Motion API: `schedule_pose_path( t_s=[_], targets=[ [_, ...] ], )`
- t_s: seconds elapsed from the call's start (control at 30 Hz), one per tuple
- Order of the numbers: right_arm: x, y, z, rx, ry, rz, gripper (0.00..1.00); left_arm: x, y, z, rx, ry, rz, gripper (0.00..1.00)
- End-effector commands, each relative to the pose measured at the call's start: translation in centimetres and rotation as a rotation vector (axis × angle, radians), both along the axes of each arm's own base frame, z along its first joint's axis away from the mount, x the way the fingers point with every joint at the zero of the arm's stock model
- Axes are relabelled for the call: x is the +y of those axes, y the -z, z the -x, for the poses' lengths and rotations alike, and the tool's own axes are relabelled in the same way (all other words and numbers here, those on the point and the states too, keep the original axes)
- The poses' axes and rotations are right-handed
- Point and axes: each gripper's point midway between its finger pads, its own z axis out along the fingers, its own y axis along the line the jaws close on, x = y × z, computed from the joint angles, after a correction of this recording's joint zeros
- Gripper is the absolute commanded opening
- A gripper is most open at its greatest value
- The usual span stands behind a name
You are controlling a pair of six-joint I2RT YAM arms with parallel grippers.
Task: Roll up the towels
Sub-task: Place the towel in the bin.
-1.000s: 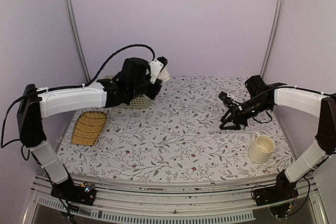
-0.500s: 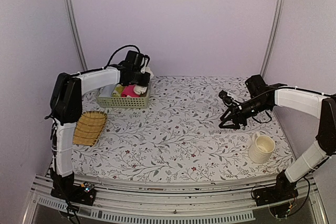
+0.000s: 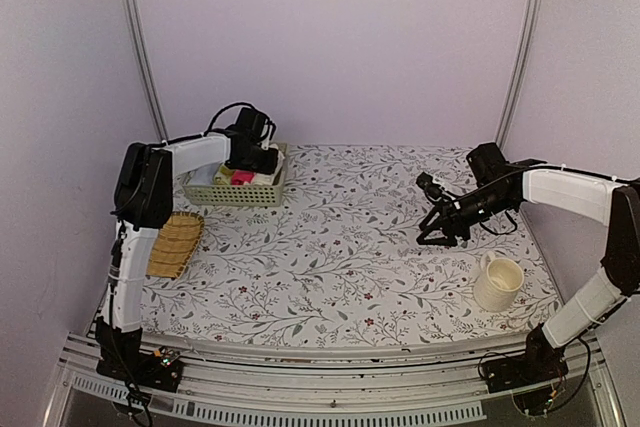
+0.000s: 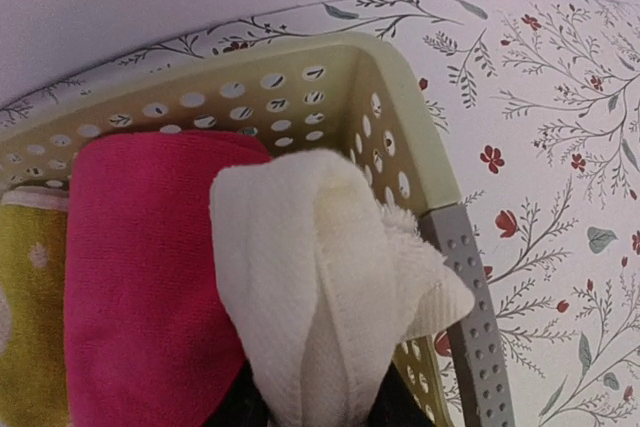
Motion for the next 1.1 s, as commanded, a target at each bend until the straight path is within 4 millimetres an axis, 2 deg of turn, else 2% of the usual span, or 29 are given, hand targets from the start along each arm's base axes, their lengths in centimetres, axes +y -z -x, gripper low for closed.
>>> schedule_pose_path(
  t_s=[0.0, 0.3, 0.43, 0.5, 0.7, 0.83, 1.07],
  targets=[
    [-0.1, 0.7, 0.0, 0.016, 0.000, 0.000, 0.57, -0.2, 2.2, -0.5, 0.050, -0.005, 0.018, 0.14],
    [-0.1, 0.9, 0.0, 0.027, -0.003, 0.003, 0.58, 2.9, 5.6, -0.7, 0.099, -0.180, -0.074, 0.16],
    [-0.1, 0.8, 0.0, 0.027, -0.003, 0.003, 0.58, 4.2, 6.2, -0.6, 0.115, -0.221, -0.151, 0.17],
    [-0.1, 0.8, 0.1, 0.028, -0.005, 0.001, 0.58, 3.7, 6.2, -0.5, 0.113, -0.186, -0.136, 0.21],
    [-0.1, 0.9, 0.1, 0.029, -0.005, 0.003, 0.58, 0.0, 5.9, -0.3, 0.130, -0.059, -0.017, 0.36],
    [-0.1, 0.8, 0.1, 0.027, -0.005, 0.003, 0.58, -0.5, 5.1, 0.0, 0.124, -0.041, -0.002, 0.47],
    [-0.1, 0.8, 0.1, 0.027, -0.006, 0.004, 0.59, -0.6, 3.0, 0.0, 0.103, -0.046, 0.021, 0.54]
  ],
)
